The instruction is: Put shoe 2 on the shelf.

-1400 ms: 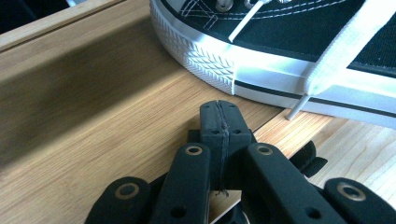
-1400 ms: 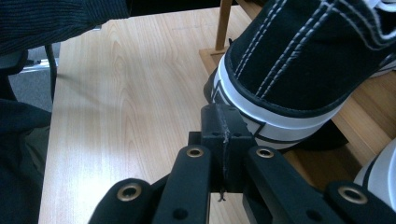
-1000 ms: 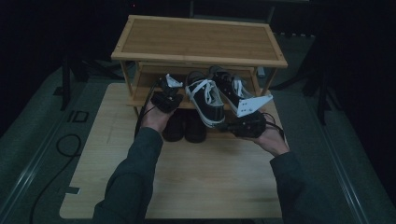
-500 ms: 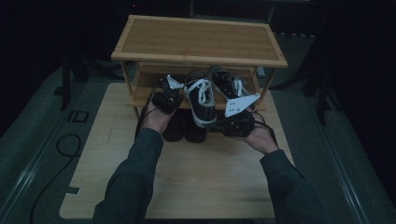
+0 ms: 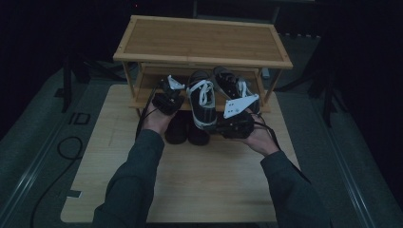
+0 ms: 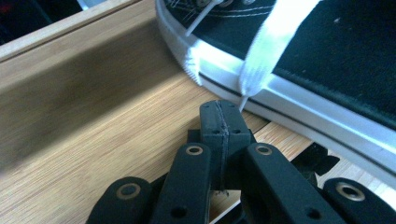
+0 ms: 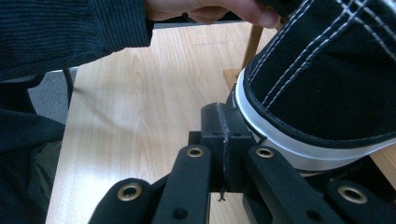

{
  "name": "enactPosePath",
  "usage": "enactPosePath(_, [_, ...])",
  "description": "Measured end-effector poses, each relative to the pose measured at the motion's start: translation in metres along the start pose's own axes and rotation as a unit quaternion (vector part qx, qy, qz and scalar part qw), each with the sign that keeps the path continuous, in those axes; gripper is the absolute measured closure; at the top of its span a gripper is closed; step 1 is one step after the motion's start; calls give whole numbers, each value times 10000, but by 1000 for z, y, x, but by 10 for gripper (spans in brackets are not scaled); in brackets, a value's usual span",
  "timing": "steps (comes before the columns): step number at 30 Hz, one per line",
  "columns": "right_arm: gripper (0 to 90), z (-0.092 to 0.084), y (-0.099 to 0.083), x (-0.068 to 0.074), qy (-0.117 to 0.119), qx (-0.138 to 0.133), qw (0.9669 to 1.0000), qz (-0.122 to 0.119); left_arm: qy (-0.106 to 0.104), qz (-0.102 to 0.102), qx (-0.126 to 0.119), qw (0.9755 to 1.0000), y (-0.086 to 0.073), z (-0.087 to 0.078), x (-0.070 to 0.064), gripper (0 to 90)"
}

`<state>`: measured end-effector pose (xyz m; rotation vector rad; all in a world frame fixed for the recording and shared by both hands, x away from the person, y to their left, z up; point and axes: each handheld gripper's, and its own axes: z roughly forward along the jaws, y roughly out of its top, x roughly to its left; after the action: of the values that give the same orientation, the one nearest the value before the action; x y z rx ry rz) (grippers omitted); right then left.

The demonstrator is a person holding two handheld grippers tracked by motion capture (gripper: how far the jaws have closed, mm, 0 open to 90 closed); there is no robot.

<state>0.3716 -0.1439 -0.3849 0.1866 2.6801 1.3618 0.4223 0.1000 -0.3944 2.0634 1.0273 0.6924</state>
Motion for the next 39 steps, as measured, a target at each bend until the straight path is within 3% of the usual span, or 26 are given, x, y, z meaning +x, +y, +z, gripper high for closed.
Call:
enactPosePath(8, [900,1,0,-2,57,-45,10000,-7,-168,-187,34,9997,-1,-1,6,900])
enactPosePath(14, [900,4,1,-4,130,-72,9999,41,-100,-122,59,9999,-1,-2,5,900])
enactPosePath(19, [900,6,1,-6,154,-81,9998,33,-131,-190,29,9997,-2,-1,5,900])
enactPosePath(31, [900,13,9,-5,-33,54,9999,-156,-128,-226,8,9997,-2,-1,5,900])
enactPosePath(39, [900,14,12,-10,-23,12,10000,-58,-132,-242,19,9996,-2,-1,5,900])
